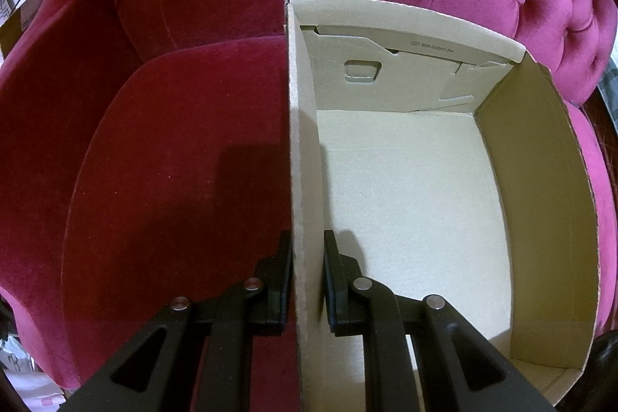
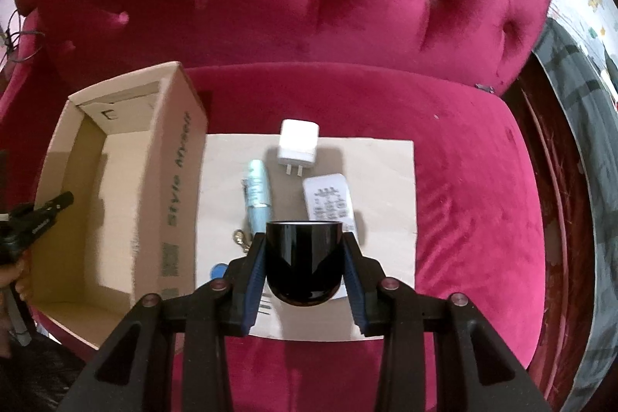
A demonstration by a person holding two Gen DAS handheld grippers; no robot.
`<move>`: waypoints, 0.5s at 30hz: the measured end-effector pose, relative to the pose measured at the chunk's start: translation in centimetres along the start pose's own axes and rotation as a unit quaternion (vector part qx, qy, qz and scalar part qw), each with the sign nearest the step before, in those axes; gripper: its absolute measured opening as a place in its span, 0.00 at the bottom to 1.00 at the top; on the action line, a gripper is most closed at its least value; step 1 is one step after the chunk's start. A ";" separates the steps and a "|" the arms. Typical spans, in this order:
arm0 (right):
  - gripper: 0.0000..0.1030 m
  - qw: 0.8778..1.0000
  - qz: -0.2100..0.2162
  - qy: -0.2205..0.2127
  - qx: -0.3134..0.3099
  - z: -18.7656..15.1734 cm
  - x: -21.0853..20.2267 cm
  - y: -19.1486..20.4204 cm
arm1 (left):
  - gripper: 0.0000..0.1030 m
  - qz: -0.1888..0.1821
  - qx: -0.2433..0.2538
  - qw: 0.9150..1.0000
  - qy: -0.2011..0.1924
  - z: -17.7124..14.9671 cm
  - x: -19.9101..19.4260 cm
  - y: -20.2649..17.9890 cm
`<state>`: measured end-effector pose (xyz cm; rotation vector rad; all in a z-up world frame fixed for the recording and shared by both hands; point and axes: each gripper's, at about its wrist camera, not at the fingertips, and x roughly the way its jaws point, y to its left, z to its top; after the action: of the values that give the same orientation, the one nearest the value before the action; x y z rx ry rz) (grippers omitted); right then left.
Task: Organize rigid objects
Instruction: 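Carry the black cap with the right gripper over into the box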
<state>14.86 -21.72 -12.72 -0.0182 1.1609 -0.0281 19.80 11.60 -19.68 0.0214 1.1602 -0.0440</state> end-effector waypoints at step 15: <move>0.38 0.998 0.034 -0.008 -0.044 2.5 -1.1 6.6 | 0.14 -0.004 -0.001 1.000 0.001 0.0 0.0 0.2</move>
<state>16.79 -15.11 -10.88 -0.0566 1.1463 0.0839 19.84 11.76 -19.71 0.0141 1.1614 -0.0505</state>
